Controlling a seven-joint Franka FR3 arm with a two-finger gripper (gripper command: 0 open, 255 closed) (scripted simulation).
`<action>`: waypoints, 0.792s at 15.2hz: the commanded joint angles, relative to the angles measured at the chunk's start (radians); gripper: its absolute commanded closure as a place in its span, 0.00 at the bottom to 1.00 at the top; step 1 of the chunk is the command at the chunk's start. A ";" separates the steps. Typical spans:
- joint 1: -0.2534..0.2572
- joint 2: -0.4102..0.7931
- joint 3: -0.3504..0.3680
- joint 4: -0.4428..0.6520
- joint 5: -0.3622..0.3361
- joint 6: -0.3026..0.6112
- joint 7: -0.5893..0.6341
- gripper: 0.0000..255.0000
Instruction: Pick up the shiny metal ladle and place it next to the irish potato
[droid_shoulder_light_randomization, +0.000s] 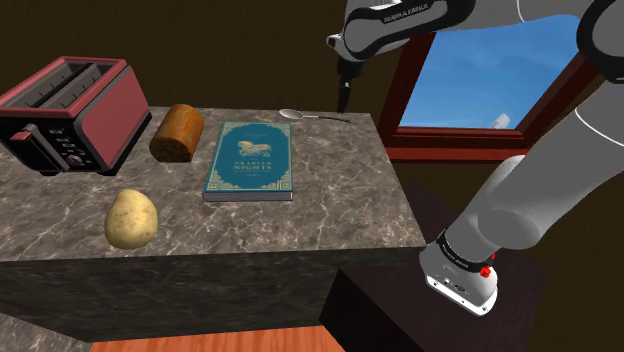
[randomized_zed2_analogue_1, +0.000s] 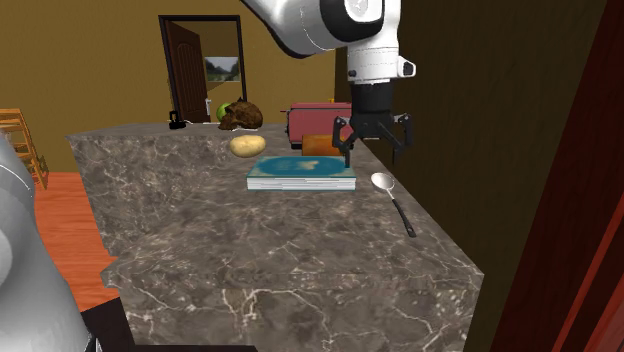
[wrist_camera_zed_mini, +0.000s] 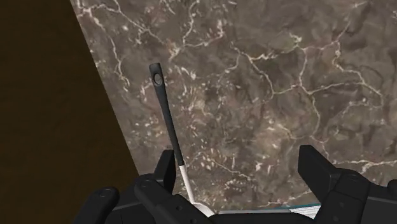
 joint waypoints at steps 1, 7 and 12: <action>0.005 0.080 -0.002 0.048 0.009 0.039 -0.047 0.00; 0.004 0.304 0.012 0.209 0.033 0.122 -0.175 0.00; -0.001 0.362 0.017 0.218 0.042 0.173 -0.192 0.00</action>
